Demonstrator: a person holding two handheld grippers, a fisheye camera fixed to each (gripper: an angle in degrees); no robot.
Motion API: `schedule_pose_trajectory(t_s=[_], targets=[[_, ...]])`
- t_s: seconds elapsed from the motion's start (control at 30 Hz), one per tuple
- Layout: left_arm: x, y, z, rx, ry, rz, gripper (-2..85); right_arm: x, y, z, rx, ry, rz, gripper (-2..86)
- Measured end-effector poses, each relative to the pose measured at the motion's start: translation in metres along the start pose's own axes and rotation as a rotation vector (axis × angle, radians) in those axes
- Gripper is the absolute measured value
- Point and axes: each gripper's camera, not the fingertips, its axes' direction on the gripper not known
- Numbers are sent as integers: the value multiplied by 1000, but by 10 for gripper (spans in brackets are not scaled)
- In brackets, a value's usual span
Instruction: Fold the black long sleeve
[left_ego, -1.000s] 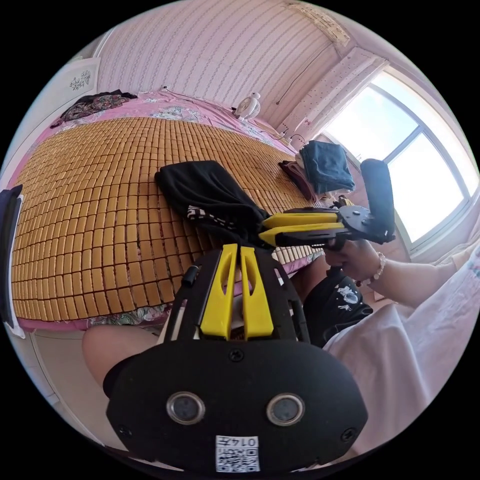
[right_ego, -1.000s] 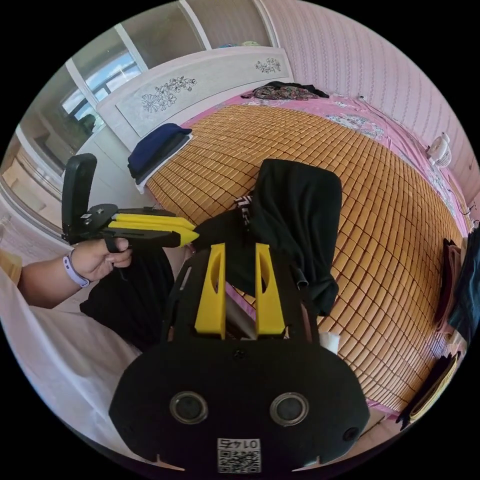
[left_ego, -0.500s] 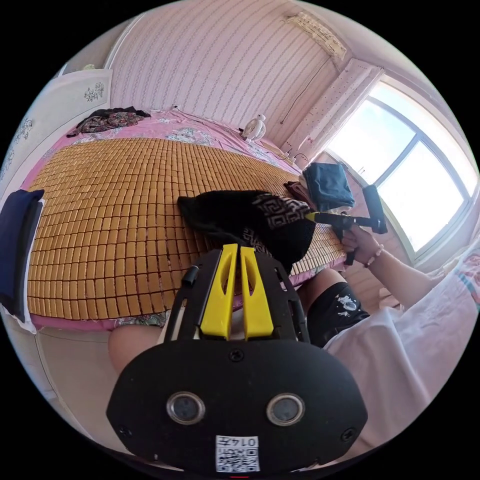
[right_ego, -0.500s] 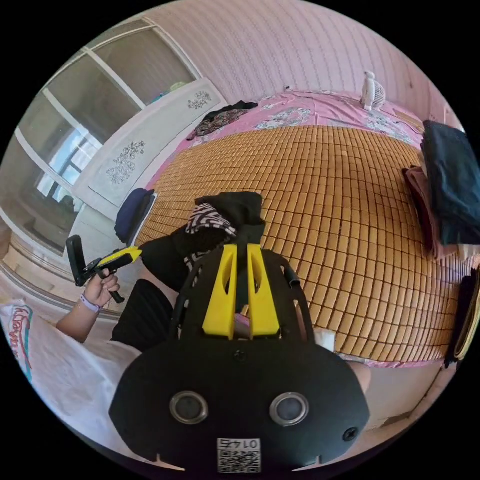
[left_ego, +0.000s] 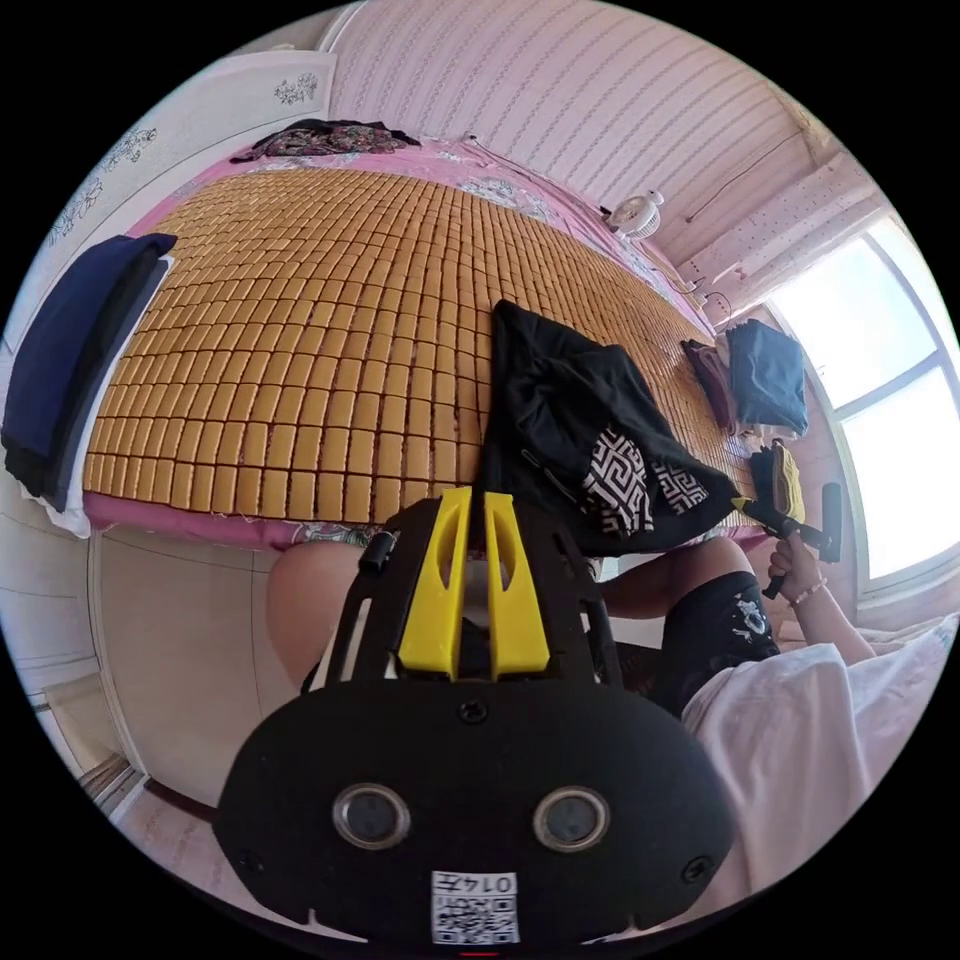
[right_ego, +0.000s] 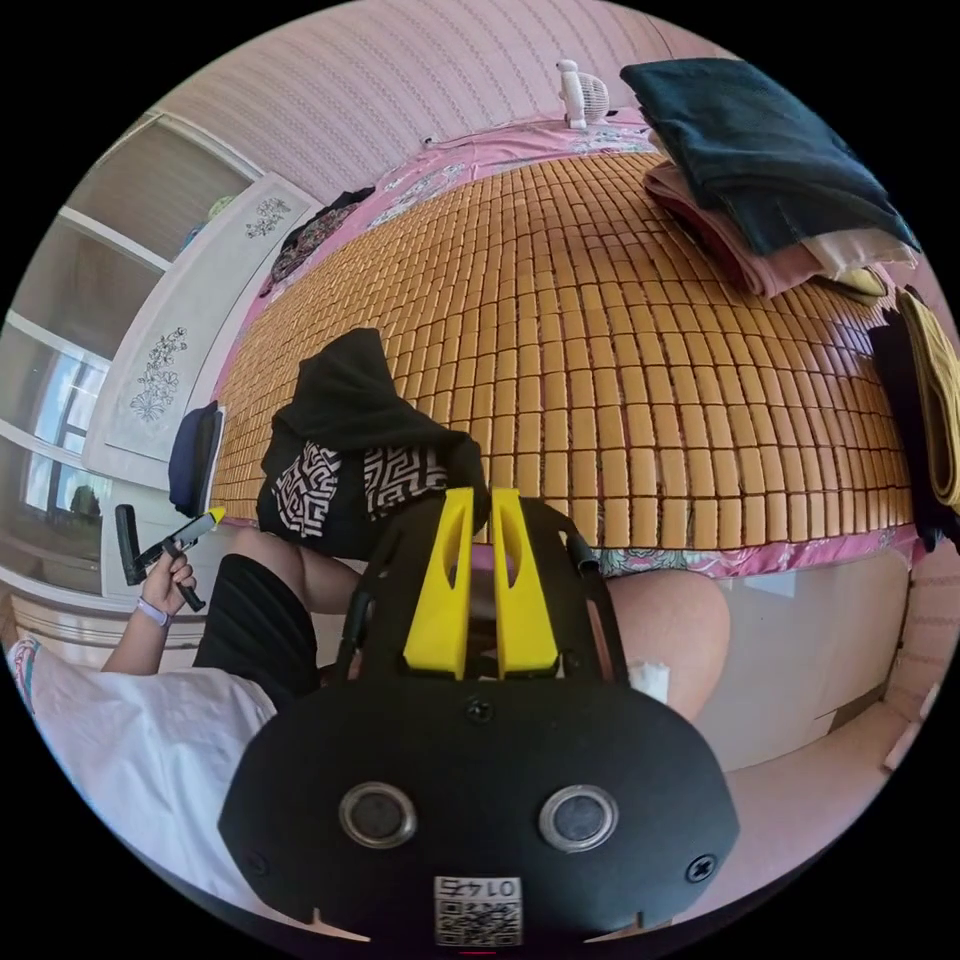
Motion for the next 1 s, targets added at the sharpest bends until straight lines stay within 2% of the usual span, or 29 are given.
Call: schedule_pose_trajectory(t_s=[0.13, 0.33, 0.4, 0.53, 0.63, 0.7, 0.73, 0.8, 0.93, 1.0], targets=[[16, 0, 1, -44, -19, 69, 65, -5, 3, -9, 39, 41, -35, 78], [58, -7, 20, -203, -156, 231, 103, -17, 7, 2, -78, 110, -117, 99], [72, -7, 32, -316, -251, 272, 79, -17, 9, 8, -131, 118, -116, 88], [90, 1, 23, -343, -316, 366, 19, -10, 20, -6, -121, 40, -57, 25], [91, 9, -10, -265, -239, 349, -1, 1, 32, -35, -66, -115, -8, 13], [83, 12, -56, -104, -34, 299, -6, 7, 39, -60, -4, -233, 7, 9], [80, 12, -68, -67, 12, 280, -7, 9, 41, -80, 46, -304, 2, 8], [73, 9, -123, 124, 170, 264, -9, 8, 40, -115, 136, -371, -26, 6], [84, -4, -213, 372, 198, 325, -10, -18, 21, -216, 351, -461, -180, 5], [98, -10, -283, 551, 201, 376, -10, -39, 10, -265, 438, -465, -264, 4]])
